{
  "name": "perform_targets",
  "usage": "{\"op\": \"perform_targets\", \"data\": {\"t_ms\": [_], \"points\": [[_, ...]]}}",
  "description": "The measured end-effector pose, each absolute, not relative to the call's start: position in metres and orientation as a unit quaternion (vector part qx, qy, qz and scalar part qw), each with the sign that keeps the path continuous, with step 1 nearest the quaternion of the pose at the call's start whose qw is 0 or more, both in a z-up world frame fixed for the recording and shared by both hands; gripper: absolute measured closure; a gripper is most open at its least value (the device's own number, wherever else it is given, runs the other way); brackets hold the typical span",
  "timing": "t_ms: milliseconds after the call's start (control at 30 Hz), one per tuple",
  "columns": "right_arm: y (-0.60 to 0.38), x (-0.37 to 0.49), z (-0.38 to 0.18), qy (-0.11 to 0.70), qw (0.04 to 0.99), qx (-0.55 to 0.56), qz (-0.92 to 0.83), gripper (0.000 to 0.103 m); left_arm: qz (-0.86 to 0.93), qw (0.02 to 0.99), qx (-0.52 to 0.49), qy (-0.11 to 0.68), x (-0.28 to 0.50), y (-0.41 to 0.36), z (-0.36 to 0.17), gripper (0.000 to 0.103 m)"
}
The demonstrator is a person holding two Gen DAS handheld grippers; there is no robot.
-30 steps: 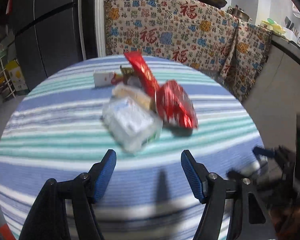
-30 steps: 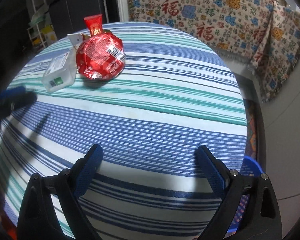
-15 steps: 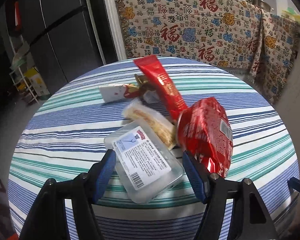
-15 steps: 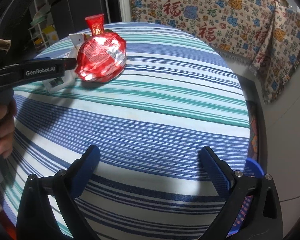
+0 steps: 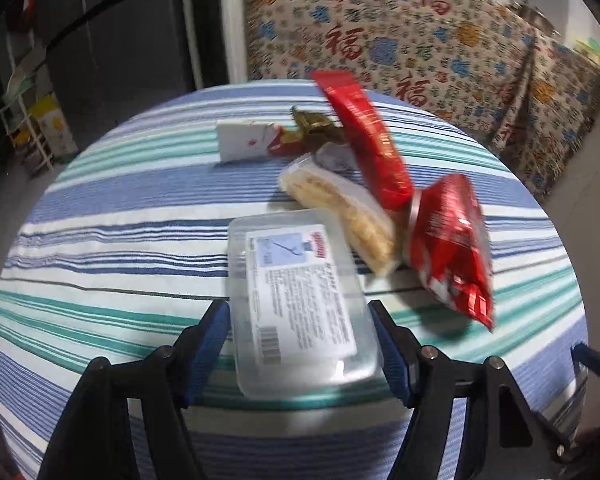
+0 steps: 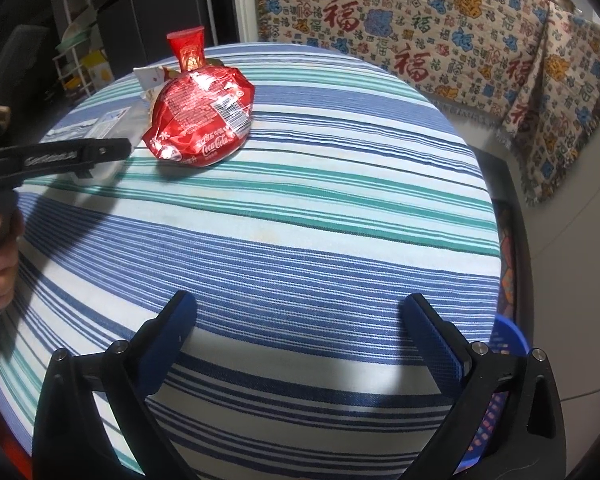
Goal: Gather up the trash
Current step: 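Grasp the clear plastic box with the left tool while the right tool reaches the red candy bag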
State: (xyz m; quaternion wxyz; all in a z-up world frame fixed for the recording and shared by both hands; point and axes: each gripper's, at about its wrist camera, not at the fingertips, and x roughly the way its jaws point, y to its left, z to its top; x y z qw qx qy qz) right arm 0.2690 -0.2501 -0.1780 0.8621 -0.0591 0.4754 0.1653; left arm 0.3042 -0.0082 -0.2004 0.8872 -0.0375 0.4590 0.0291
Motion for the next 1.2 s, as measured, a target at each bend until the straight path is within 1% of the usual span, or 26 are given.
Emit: {"op": "perform_targets", "data": {"t_ms": [100,167,200,400,500,667,700,767,867,933,1067,1100,1133,1167,1200], "points": [[-0.249,0.269,-0.178,0.476,0.862,-0.060,0.164,0.000,0.021,0.893,-0.045,0.446,0.301,0.001,-0.197,0.032],[-0.248,0.271,-0.178,0.478,0.861,-0.060,0.162,0.000,0.009,0.903,-0.032,0.429,0.293,0.004,-0.192,0.040],[-0.247,0.272,-0.178,0.479,0.861,-0.060,0.160,0.000,0.006,0.904,-0.025,0.428,0.292,0.005,-0.191,0.042],[-0.238,0.278,-0.178,0.480,0.862,-0.056,0.151,0.000,-0.011,0.902,0.014,0.432,0.264,0.023,-0.187,0.042],[-0.227,0.277,-0.177,0.475,0.864,-0.060,0.158,0.000,-0.017,0.896,0.008,0.443,0.251,0.033,-0.193,0.041],[-0.200,0.273,-0.177,0.465,0.862,-0.075,0.184,0.001,-0.025,0.903,-0.004,0.428,0.241,0.040,-0.198,0.037],[-0.194,0.272,-0.177,0.463,0.863,-0.077,0.188,0.001,-0.024,0.899,-0.004,0.437,0.243,0.040,-0.201,0.027],[-0.182,0.276,-0.177,0.456,0.865,-0.083,0.190,0.001,-0.030,0.897,-0.005,0.440,0.244,0.040,-0.201,0.025],[-0.168,0.284,-0.175,0.444,0.872,-0.109,0.174,0.001,-0.033,0.896,0.011,0.443,0.246,0.037,-0.203,0.025],[-0.152,0.290,-0.172,0.425,0.879,-0.145,0.161,0.001,-0.038,0.894,0.023,0.446,0.248,0.033,-0.204,0.018],[-0.121,0.304,-0.170,0.390,0.885,-0.203,0.152,0.002,-0.041,0.893,0.023,0.448,0.250,0.033,-0.204,0.017],[-0.118,0.307,-0.170,0.384,0.887,-0.211,0.146,0.004,-0.042,0.893,0.023,0.448,0.250,0.033,-0.204,0.017],[-0.114,0.312,-0.170,0.376,0.889,-0.220,0.140,0.010,-0.042,0.893,0.023,0.448,0.250,0.033,-0.204,0.017],[-0.111,0.317,-0.169,0.373,0.890,-0.223,0.138,0.023,-0.042,0.893,0.023,0.448,0.250,0.033,-0.204,0.017],[-0.110,0.321,-0.170,0.375,0.889,-0.221,0.140,0.031,-0.042,0.893,0.023,0.448,0.249,0.033,-0.205,0.017]]}}
